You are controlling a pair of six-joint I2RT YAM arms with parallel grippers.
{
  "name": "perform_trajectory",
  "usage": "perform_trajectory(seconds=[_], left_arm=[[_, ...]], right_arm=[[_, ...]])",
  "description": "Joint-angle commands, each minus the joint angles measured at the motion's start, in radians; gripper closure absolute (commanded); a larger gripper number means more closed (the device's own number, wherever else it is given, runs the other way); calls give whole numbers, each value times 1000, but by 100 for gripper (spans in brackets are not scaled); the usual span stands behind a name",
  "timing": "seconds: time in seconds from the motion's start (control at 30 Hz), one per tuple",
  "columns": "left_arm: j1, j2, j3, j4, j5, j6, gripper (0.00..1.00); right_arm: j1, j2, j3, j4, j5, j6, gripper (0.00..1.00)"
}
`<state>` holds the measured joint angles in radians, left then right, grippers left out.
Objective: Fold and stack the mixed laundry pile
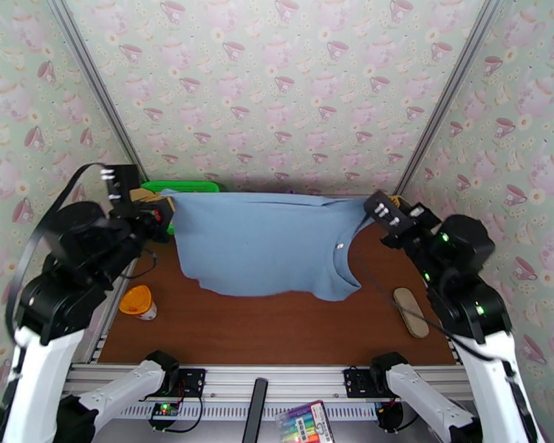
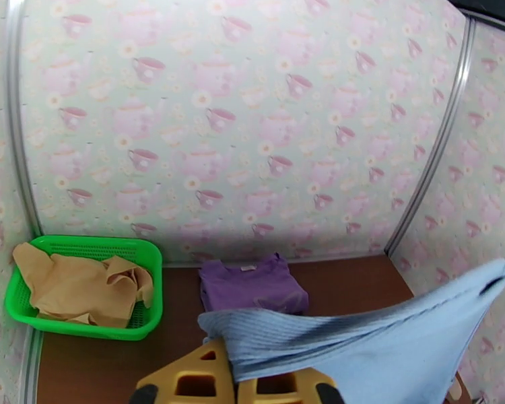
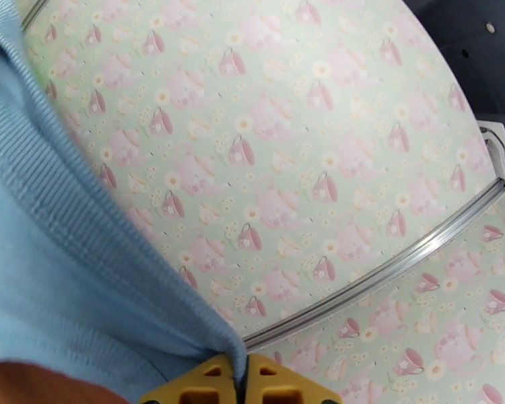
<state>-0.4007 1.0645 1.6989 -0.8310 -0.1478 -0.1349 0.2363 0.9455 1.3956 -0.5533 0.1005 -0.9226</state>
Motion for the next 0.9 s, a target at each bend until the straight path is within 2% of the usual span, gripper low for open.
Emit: perform_trajectory(seconds=[0.0,0.17,0.3,0.4,0.47,0.57,0.67,0.8,0.87], left_arm=[[18,172,55,-20,50,58,100],[52,427,250,20,65,135,100],[88,598,469,27,73,189,100],[92,645,560,25,72,217,100],[90,614,514,52,86,218,100],[83,482,253,182,106,213,100],[72,308,-117,368,104,182,100],[52,120,-621,620,93,63,100],[38,76,-835,718,86,-28,100]], right_arm=[[-51,138,44,68,9,47,100],[-99,366,201,98,-49,81,100],[-113,506,365,87,-62,111,100],[-115,531,413,82,-72,120,100],[-115,510,373,96,-80,117,100],[-115,438,212,154,-110,100,100],[-115,349,5,207,-183,87,100],[-107,235,-310,264,-289,109,100],[-84,188,-439,264,-282,128,100]])
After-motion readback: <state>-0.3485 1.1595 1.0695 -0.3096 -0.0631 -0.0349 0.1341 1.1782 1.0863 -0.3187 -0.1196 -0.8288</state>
